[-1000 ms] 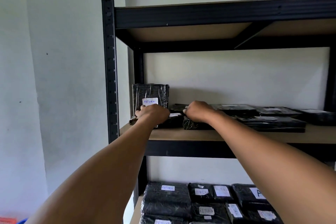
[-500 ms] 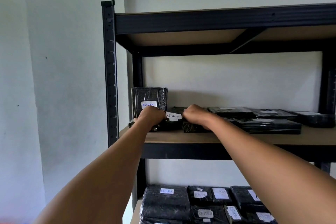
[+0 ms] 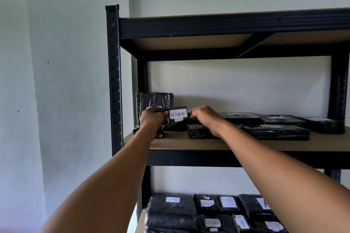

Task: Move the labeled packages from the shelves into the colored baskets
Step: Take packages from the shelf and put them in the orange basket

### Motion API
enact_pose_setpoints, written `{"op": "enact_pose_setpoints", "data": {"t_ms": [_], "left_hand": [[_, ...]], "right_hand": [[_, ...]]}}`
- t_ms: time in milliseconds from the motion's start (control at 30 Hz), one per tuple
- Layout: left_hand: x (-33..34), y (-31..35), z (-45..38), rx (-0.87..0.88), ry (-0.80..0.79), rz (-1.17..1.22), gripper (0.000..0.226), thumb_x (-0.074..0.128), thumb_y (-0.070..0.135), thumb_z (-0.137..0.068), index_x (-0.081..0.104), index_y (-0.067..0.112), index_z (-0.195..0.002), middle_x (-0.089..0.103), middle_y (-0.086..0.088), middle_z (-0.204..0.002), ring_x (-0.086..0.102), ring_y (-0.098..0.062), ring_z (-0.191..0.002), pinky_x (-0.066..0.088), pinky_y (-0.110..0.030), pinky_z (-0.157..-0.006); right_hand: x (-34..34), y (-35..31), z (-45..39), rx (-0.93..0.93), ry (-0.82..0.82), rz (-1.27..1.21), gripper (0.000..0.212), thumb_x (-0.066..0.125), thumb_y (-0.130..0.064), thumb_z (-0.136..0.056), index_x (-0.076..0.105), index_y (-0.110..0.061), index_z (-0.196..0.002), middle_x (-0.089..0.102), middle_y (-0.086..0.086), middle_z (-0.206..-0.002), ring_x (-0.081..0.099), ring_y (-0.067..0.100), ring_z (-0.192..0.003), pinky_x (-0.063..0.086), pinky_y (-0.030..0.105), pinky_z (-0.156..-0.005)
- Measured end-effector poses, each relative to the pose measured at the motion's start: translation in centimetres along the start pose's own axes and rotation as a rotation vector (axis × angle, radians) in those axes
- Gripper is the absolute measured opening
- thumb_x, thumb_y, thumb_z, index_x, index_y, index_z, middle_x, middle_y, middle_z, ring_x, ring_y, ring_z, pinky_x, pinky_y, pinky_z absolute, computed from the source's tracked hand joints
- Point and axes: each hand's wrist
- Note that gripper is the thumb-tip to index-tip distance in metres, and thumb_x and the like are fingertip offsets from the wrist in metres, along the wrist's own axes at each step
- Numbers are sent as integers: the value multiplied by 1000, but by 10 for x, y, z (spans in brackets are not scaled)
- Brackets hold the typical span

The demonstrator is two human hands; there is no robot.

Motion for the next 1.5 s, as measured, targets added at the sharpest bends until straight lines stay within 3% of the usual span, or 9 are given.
{"op": "enact_pose_setpoints", "data": {"t_ms": [167,333,667,833,933,1100,1267,1400,1500], "left_hand": [[-1,8,4,-12,-60,287,14,83,19,-82,72,16,-90,77,-12,-93,67,-24,-72,52,-30,-58],[0,19,12,-1,-102,419,12,76,21,-89,67,19,-96,77,-2,-85,67,-16,-62,46,-21,-43],[4,16,7,-13,-119,465,19,73,16,-92,70,13,-110,76,-8,-98,73,-17,-73,61,-29,-59],[8,14,4,-13,-126,481,15,74,16,-91,70,14,-106,76,-11,-105,74,-26,-95,63,-41,-79],[8,14,3,-17,-152,496,21,77,20,-88,69,13,-106,77,-11,-104,74,-27,-97,62,-42,-81],[11,14,2,-19,-210,490,37,77,20,-88,63,8,-120,75,-13,-111,74,-26,-96,61,-43,-84],[20,15,3,-103,-307,483,41,74,18,-90,62,9,-128,76,-10,-110,73,-28,-102,62,-41,-79],[31,12,8,-165,-323,460,22,66,21,-95,66,8,-112,75,-6,-95,72,-24,-80,61,-44,-74],[36,11,12,-198,-313,403,13,59,25,-97,65,15,-102,66,-1,-86,64,-23,-77,53,-49,-83]], "right_hand": [[0,4,-5,-55,48,-157,33,51,0,-86,70,-15,-108,71,8,-109,62,20,-103,52,35,-89],[3,6,4,-133,88,-295,32,54,6,-86,69,-14,-105,73,10,-107,68,25,-100,59,40,-89],[2,12,2,-222,181,-251,37,56,-9,-71,76,-27,-97,70,25,-101,59,23,-77,51,61,-89],[1,12,5,-228,185,-235,39,55,-7,-71,74,-26,-100,67,29,-105,56,23,-77,51,62,-87],[-1,10,7,-226,170,-216,40,55,-7,-73,74,-27,-102,70,27,-104,58,25,-77,55,55,-83],[-10,-1,10,-204,132,-194,41,53,3,-82,73,-18,-111,75,4,-107,68,17,-93,56,39,-90],[-31,-3,10,-139,95,-83,40,53,-5,-79,77,-24,-106,73,1,-112,65,21,-107,53,41,-96],[-51,-1,10,-24,155,13,35,50,1,-86,75,-11,-108,74,6,-106,70,22,-93,57,34,-78],[-66,8,8,54,225,324,22,49,-9,-75,68,1,-80,69,16,-79,66,34,-75,53,39,-63]]}}
Point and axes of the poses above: each hand's wrist, its own z-axis away from the middle knuckle, its own x-axis out of the palm, y = z × x
